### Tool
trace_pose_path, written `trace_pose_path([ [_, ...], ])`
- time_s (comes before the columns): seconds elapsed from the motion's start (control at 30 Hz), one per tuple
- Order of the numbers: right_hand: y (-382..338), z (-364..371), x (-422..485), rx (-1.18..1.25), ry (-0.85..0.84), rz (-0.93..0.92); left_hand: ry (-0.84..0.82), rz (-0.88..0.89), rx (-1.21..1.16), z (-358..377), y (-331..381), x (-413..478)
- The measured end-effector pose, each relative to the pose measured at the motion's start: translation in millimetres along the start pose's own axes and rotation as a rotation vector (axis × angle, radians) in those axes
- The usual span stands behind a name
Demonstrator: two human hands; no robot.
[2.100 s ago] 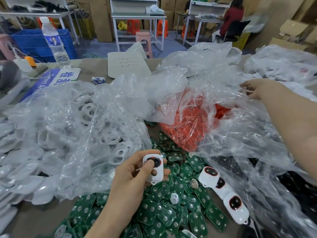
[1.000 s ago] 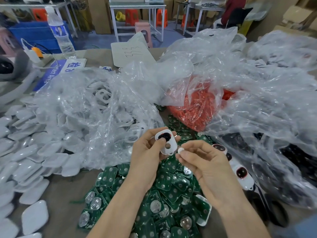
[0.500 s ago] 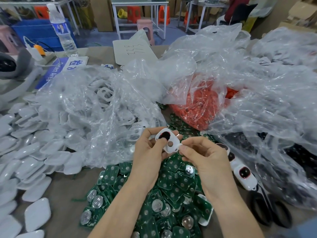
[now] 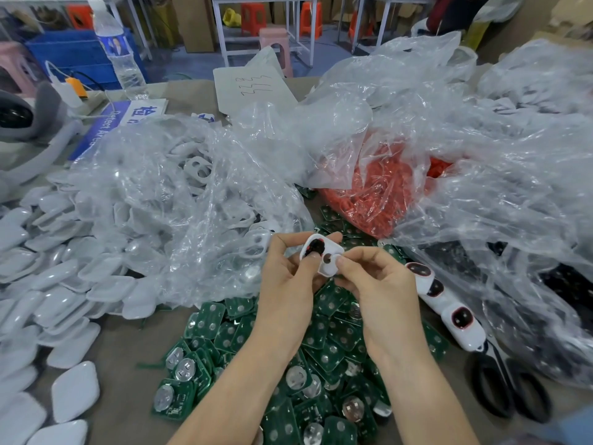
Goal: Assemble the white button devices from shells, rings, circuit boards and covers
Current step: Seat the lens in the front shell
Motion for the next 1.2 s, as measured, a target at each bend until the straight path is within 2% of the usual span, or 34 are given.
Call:
trace_pose_path([
  [0.27,3.0,-4.0,3.4,0.079,-0.036,0.038,-0.024,-0.017,-0.060,3.6,3.0,-2.7],
  [0.4,2.2,-6.2,2.9,0.130,-0.149,0.108,0.005,-0.042,-0.100,4.1,5.2,-2.6],
  [0.6,-2.6,-9.6,1.8,0.066,-0.218,0.077,0.008,-0.001,0.030,2.7,3.4,-2.7],
  [0.7,-3.7,-10.7,-0.1,-0.060,-0.161,-0.018,0.011,0.021,0.095,1.8,2.3,-2.2],
  [0.9,-1.4,-12.5,-0.2,-0.377,0.074,-0.218,0.012,-0.026,0.208,1.8,-0.9,-4.2],
  [1.1,-9.3,-19.1,3.6,-0.482,0.028,-0.329,-0.027,0.005,0.265,2.1,1.7,-3.6],
  [1.2,-8.3,-20.4,3.2,-0.513,0.082,-0.389,-0.018,-0.034,0.214,4.0,2.6,-5.1],
])
Point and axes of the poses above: each hand's wrist, its own x-axis towards the middle knuckle, its own z-axis out of the palm, y = z × x, the point moved 1 cm from there along x, towards the middle knuckle, and after that the axes turned 2 degrees about -x, right-handed, at the moved point
